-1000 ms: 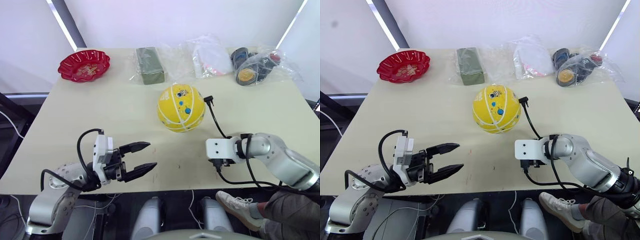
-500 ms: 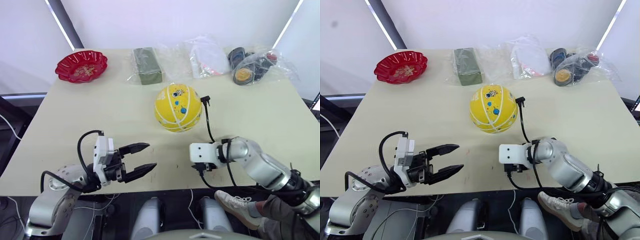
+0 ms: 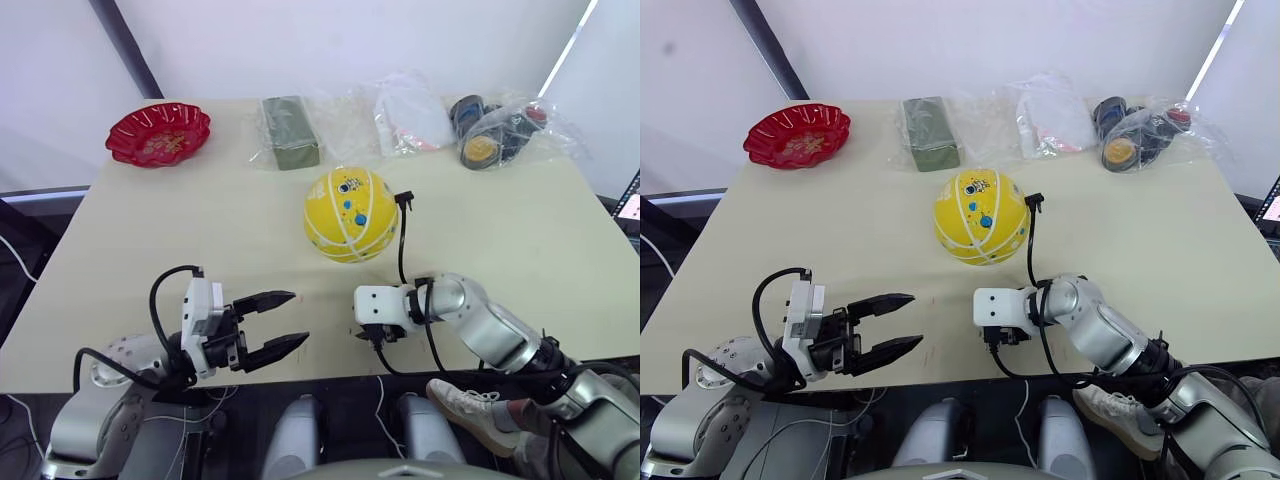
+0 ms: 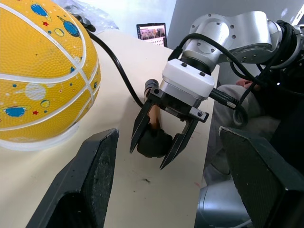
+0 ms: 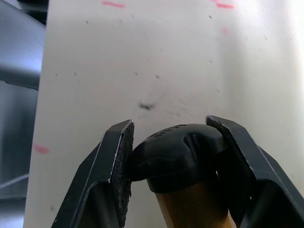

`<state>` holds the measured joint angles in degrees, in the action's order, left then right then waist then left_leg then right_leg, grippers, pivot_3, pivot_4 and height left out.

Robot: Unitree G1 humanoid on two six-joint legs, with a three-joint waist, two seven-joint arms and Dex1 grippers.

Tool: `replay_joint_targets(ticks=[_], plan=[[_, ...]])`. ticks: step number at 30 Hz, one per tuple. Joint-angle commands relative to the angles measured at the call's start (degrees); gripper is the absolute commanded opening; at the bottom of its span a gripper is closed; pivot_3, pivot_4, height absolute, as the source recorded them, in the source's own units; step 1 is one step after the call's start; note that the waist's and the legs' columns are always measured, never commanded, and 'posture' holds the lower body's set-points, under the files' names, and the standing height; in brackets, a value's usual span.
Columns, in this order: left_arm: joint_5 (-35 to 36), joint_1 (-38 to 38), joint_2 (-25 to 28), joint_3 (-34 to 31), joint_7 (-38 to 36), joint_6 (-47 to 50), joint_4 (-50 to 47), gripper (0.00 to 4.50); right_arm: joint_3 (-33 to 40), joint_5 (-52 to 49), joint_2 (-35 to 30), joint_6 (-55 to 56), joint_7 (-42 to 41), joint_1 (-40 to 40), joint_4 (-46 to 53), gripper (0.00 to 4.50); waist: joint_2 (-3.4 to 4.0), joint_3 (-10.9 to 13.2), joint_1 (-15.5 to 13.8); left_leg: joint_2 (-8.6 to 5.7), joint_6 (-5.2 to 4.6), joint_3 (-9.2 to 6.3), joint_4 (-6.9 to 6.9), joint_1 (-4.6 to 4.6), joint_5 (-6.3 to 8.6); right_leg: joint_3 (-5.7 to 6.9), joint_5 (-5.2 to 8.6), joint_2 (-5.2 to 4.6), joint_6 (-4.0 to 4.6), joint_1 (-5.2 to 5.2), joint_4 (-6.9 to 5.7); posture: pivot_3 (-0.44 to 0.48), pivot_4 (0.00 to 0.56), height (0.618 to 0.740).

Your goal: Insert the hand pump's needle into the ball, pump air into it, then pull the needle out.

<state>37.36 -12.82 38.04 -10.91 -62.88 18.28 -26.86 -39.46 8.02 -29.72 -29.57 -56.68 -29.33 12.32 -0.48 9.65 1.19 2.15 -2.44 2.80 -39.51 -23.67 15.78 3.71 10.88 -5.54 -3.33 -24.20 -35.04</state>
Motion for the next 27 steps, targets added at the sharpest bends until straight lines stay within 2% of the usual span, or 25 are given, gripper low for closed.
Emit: replay_joint_targets(ticks=[1,12,27], plan=[[-0.2,-1.1,0.8,-1.5,-1.0,-2.0,-0.2,3.59,0.5,0.9,-0.8,2.0,-1.0,-0.4,-0.4,1.93,0.0,0.0,0.0,0.04,0.0,0.01,0.0,0.01,0.0,-0.02,-0.02,0.06,0.03,-0.01,-0.02,0.0,0.15,0.74],[-3.0,-0.1,0.5,0.0,-0.1,-4.5,3.1,3.59,2.4,1.1,-2.1,1.7,-0.8,1.0,-1.6,1.93,-0.01,0.0,-0.3,0.06,0.01,0.14,-0.36,-0.02,-0.02,-0.27,0.17,0.07,0.22,-0.31,-0.81,0.0,0.15,0.74],[-4.4,2.4,-0.5,1.6,1.5,-4.1,3.7,3.59,3.2,1.6,-0.4,1.5,0.5,1.1,-4.3,1.93,-0.02,0.0,-0.3,0.13,-0.01,0.26,-0.57,-0.06,-0.02,-0.39,0.12,0.11,0.24,-0.36,-0.87,0.0,0.15,0.74]])
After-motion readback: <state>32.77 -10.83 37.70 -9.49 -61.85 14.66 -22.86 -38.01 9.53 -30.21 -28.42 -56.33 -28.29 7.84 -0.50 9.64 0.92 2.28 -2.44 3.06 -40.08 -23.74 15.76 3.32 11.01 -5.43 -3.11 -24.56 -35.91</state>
